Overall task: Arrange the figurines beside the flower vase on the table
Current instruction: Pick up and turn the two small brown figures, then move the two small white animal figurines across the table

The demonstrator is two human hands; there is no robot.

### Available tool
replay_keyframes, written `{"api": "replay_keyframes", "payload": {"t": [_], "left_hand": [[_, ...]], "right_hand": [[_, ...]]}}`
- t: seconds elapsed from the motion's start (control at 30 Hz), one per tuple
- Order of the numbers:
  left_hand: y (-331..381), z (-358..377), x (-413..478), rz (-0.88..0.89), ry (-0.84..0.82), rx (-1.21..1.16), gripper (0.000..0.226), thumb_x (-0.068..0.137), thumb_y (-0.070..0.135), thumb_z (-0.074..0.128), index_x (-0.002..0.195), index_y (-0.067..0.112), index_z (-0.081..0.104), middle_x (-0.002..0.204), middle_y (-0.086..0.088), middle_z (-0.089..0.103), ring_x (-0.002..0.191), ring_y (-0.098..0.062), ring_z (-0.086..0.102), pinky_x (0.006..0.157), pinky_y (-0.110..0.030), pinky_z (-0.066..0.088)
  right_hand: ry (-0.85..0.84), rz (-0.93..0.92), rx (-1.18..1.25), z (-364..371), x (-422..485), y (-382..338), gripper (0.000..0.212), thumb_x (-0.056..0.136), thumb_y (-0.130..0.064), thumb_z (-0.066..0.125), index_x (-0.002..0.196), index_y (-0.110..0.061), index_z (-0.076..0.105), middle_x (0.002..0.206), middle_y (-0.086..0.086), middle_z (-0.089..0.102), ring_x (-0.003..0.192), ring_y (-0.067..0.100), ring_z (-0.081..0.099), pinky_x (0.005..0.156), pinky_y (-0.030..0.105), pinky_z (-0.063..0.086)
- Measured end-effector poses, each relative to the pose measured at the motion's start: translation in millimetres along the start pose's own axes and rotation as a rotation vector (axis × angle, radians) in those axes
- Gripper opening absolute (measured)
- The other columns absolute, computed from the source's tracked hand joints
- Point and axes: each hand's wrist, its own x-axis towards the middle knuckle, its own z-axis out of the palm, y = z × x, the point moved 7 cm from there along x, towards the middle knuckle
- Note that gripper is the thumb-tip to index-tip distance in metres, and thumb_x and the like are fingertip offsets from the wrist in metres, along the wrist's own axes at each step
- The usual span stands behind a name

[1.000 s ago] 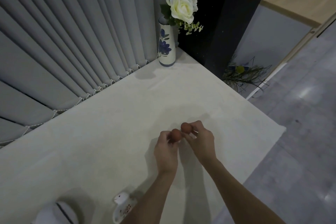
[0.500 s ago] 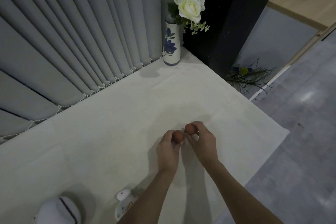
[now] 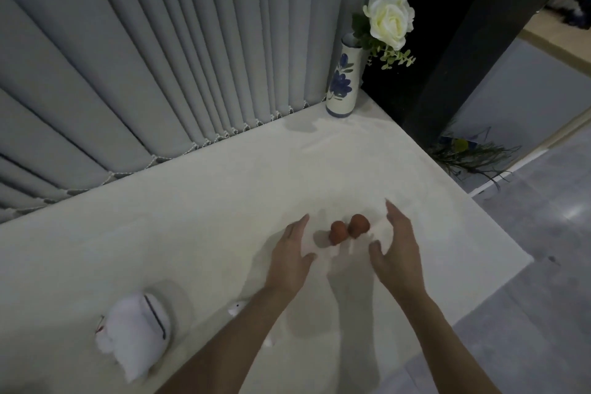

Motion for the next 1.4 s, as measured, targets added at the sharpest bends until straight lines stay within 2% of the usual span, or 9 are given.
{"api": "replay_keyframes", "payload": {"t": [0.2,0.37,0.5,0.63,0.8,0.9,1.03,1.17,1.4], "left_hand": [[-36,-78,-25,-0.018,0.033,0.138,0.064,0.083,0.024,0.068,0.139,0.011,0.038,0.146,-0.007,0.041,0.134,-0.019,0.040,0.107,-0.020,0.025],[-96,-155,-55,-0.272,0.058,0.279,0.069,0.081,0.036,0.069,0.138,0.008,0.040,0.145,-0.014,0.041,0.133,-0.024,0.038,0.108,-0.027,0.024],[-147,-199,-91,-0.541,0.080,0.344,0.082,0.077,0.051,0.067,0.139,0.008,0.036,0.142,-0.020,0.040,0.132,-0.033,0.036,0.112,-0.041,0.030],[-179,-214,-123,-0.744,0.054,0.345,0.097,0.072,0.064,0.063,0.140,0.005,0.028,0.140,-0.022,0.038,0.132,-0.037,0.035,0.111,-0.044,0.032],[-204,-204,-158,-1.055,-0.027,0.119,0.099,0.067,0.081,0.045,0.123,-0.001,0.050,0.109,-0.017,0.055,0.100,-0.034,0.059,0.071,-0.040,0.057],[-207,-180,-173,-1.179,-0.088,-0.173,0.090,0.066,0.085,0.037,0.103,0.005,0.052,0.078,-0.012,0.056,0.071,-0.025,0.057,0.051,-0.031,0.050],[-204,-162,-171,-1.188,0.103,-0.462,0.076,0.065,0.081,0.048,0.074,0.005,0.056,0.048,-0.007,0.064,0.040,-0.018,0.061,0.039,-0.017,0.048],[-196,-146,-157,-1.090,0.317,-0.598,0.076,0.065,0.065,0.068,0.110,0.005,0.058,0.100,-0.010,0.063,0.081,-0.024,0.063,0.053,-0.024,0.047],[-174,-154,-136,-0.873,0.171,-0.418,0.062,0.064,0.043,0.082,0.112,0.013,0.058,0.084,0.002,0.059,0.071,-0.014,0.058,0.040,-0.015,0.045]], "right_hand": [[0.145,-0.365,-0.034,-5,-10,-82,0.041,0.078,0.011,0.061,0.116,-0.002,0.056,0.112,0.019,0.058,0.091,0.013,0.056,0.073,0.011,0.038],[-0.308,-0.403,-0.074,75,-35,-105,0.037,0.082,-0.008,0.068,0.117,-0.006,0.058,0.103,0.014,0.062,0.076,0.015,0.056,0.076,0.036,0.054],[-0.776,-0.284,-0.323,140,-76,-87,0.037,0.086,-0.036,0.061,0.116,-0.016,0.054,0.106,0.005,0.064,0.091,0.018,0.062,0.081,0.024,0.045],[-0.926,-0.226,-0.309,164,-104,-86,0.048,0.081,-0.051,0.063,0.106,-0.011,0.057,0.102,0.004,0.068,0.096,0.021,0.064,0.076,0.025,0.043],[-1.025,-0.198,-0.299,172,-112,-96,0.051,0.073,-0.047,0.074,0.107,-0.012,0.060,0.091,-0.002,0.062,0.081,0.013,0.055,0.061,0.019,0.038],[-1.058,-0.189,-0.262,173,-115,-98,0.049,0.071,-0.040,0.078,0.107,-0.011,0.062,0.091,0.000,0.065,0.081,0.013,0.058,0.058,0.015,0.041],[-1.076,-0.229,-0.242,174,-125,-98,0.040,0.069,-0.035,0.080,0.097,-0.010,0.065,0.092,0.005,0.070,0.080,0.015,0.061,0.068,0.022,0.043],[-1.075,-0.319,-0.268,178,-136,-98,0.040,0.069,-0.037,0.079,0.059,-0.032,0.041,0.060,-0.015,0.048,0.056,0.001,0.044,0.049,0.008,0.034],[-1.029,-0.385,-0.236,170,-130,-102,0.049,0.067,-0.040,0.079,0.053,-0.032,0.033,0.053,-0.016,0.039,0.049,-0.003,0.036,0.047,0.010,0.028]]}}
